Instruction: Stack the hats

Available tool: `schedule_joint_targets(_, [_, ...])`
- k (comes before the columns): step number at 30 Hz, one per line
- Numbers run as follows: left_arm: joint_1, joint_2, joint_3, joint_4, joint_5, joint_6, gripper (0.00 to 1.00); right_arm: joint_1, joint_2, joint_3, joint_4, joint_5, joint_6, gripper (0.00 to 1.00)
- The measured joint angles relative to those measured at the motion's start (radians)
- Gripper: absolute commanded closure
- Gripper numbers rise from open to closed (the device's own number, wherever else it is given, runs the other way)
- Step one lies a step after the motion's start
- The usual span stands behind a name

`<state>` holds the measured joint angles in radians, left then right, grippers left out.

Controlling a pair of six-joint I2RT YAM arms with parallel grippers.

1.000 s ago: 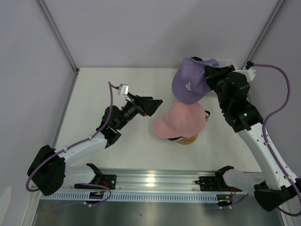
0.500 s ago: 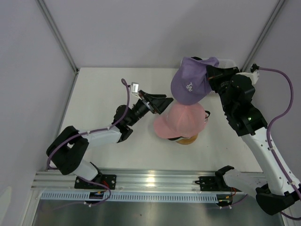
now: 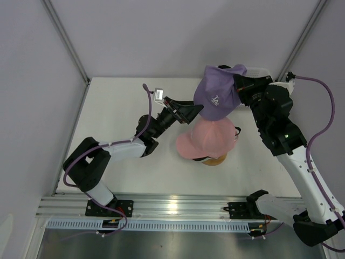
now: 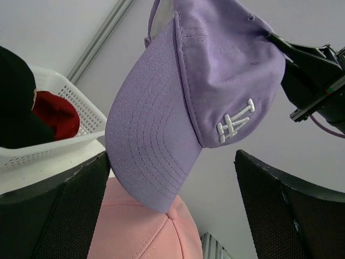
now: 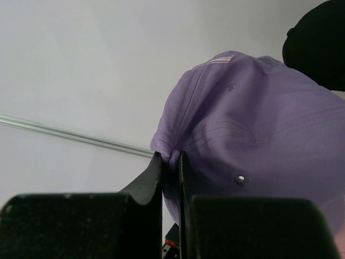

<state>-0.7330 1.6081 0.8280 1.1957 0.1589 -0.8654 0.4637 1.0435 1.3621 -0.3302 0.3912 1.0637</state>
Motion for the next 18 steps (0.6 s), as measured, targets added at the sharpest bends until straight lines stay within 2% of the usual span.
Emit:
schedule_joint_targets(1, [0.0, 0.003, 0.008, 0.001, 0.0, -0.002, 0.03, 0.0, 0.0, 0.002, 0.0, -0.005, 0.001, 1.0])
schedule_joint_targets(4, [0.0, 0.021, 0.024, 0.004, 0.002, -0.019, 0.15, 0.0, 0.001, 0.006, 0.006, -0.01, 0.001, 1.0])
schedule_joint_targets(5, [0.0, 0.03, 0.031, 0.005, 0.003, -0.027, 0.24, 0.0, 0.001, 0.008, 0.007, -0.011, 0.001, 1.0])
schedule_joint_targets(7, [0.0, 0.05, 0.055, 0.005, 0.009, -0.044, 0.33, 0.0, 0.003, 0.009, 0.007, -0.015, 0.001, 1.0])
schedule_joint_targets(8, [0.0, 0.062, 0.07, 0.006, 0.013, -0.053, 0.46, 0.001, 0.005, 0.009, 0.006, -0.016, 0.0, 1.0])
schedule_joint_targets(10, [0.0, 0.076, 0.092, 0.006, 0.019, -0.072, 0.61, 0.002, 0.008, 0.011, 0.005, -0.013, -0.007, 1.0])
schedule_joint_targets(11, [0.002, 0.079, 0.097, 0.007, 0.022, -0.087, 0.8, 0.001, 0.008, 0.015, 0.002, -0.01, -0.013, 1.0])
schedule_joint_targets(13, [0.005, 0.08, 0.098, 0.018, 0.039, -0.132, 0.99, -0.005, 0.007, 0.024, -0.01, 0.001, -0.033, 1.0])
schedule_joint_targets(18, [0.042, 0.063, 0.095, 0.047, 0.143, -0.257, 0.99, -0.026, -0.014, 0.025, -0.053, 0.012, -0.107, 1.0])
